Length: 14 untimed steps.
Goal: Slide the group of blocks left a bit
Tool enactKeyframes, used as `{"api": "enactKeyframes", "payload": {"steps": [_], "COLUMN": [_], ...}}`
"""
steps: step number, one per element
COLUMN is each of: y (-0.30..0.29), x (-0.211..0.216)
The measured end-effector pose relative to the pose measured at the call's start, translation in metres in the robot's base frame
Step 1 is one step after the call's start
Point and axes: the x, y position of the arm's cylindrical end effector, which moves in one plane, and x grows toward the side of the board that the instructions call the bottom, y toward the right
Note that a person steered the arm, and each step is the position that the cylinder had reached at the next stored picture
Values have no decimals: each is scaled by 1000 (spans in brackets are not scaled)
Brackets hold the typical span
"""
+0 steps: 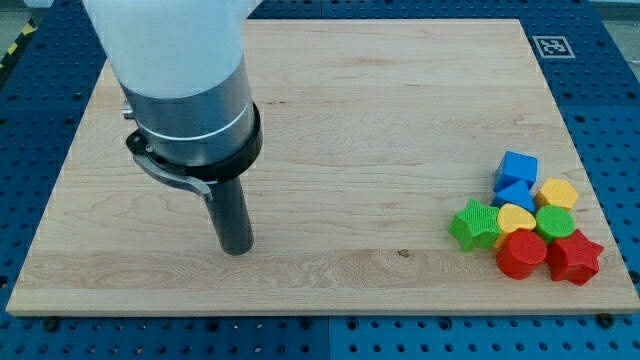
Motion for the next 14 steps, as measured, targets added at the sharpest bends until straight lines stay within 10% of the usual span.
{"api": "enactKeyframes", "payload": {"steps": [5,11,14], "y": [15,366,374], "x": [12,55,20]}}
